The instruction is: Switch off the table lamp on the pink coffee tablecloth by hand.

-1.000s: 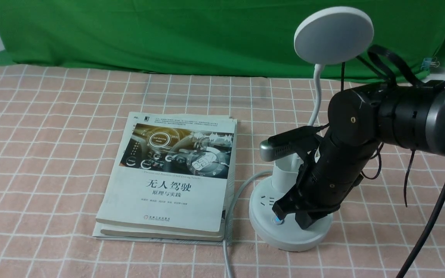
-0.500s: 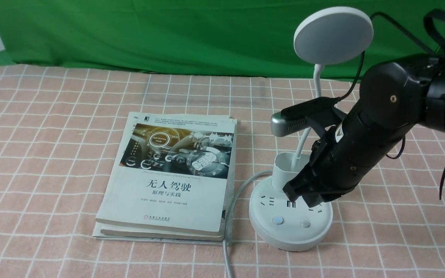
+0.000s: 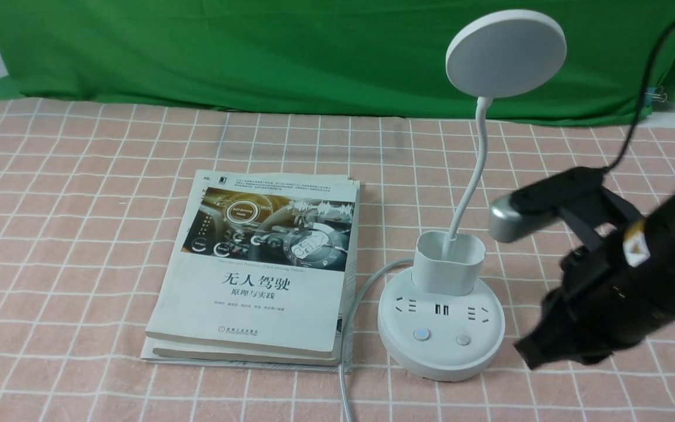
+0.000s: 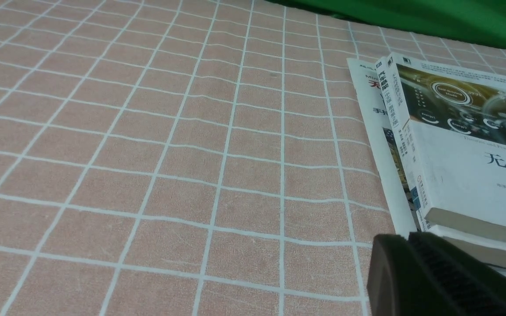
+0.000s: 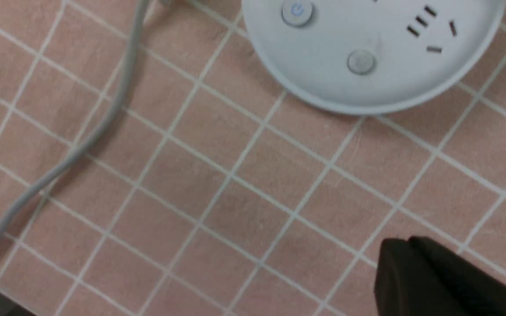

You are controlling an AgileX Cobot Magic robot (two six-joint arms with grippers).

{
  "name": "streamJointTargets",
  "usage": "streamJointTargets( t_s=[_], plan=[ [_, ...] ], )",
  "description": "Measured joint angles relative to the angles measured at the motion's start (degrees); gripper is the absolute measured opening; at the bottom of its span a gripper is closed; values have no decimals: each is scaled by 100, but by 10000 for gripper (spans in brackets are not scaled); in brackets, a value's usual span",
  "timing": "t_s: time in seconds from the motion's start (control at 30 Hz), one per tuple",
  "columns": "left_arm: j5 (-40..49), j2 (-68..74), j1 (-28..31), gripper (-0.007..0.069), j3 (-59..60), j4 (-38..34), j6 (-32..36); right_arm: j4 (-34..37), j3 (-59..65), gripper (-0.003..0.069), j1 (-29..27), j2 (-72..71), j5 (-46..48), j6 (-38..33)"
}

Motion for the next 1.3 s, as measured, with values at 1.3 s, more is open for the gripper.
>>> streamJointTargets(
  t_s=[1.3],
  plan=[
    [0,0,0,6,0,0,0,-235,5560,40,-2040,-6429,-4404,30]
  ],
)
